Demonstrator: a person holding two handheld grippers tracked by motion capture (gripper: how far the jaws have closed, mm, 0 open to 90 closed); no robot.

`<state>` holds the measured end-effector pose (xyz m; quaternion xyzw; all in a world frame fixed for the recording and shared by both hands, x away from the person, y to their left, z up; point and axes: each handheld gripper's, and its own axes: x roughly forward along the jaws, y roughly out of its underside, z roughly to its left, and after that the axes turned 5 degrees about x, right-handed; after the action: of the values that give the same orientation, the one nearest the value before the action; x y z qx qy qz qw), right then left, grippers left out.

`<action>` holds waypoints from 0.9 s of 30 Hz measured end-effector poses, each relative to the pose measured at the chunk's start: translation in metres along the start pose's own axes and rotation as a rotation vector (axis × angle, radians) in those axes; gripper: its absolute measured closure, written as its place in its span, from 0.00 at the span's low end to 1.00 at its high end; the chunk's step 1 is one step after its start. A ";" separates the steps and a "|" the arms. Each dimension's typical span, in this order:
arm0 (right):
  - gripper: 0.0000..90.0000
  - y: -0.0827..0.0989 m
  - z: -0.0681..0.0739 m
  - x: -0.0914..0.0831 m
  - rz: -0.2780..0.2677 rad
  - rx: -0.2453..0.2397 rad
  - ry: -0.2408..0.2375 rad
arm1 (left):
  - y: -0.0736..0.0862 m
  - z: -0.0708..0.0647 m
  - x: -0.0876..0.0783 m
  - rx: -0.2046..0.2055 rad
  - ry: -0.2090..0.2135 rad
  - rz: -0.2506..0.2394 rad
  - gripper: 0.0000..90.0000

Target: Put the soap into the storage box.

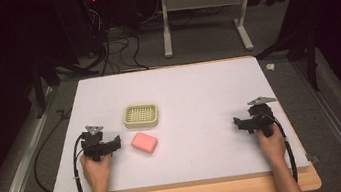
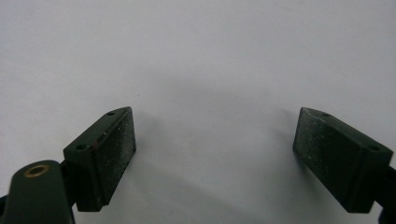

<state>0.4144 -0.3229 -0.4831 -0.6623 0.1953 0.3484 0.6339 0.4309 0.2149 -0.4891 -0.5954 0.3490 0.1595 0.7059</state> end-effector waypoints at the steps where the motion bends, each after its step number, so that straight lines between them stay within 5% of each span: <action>1: 0.15 0.000 0.000 0.000 0.000 0.000 0.000 | 0.000 0.001 0.000 -0.007 0.000 -0.002 0.17; 12: 0.15 0.000 0.000 0.000 0.000 0.000 0.000 | -0.001 0.001 -0.005 -0.007 0.024 -0.021 0.16; 27: 0.15 0.000 0.000 0.000 0.001 0.002 0.000 | -0.004 -0.011 -0.027 0.015 0.133 -0.072 0.15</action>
<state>0.4142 -0.3227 -0.4831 -0.6616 0.1961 0.3483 0.6344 0.4113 0.2090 -0.4687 -0.6114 0.3746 0.0913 0.6910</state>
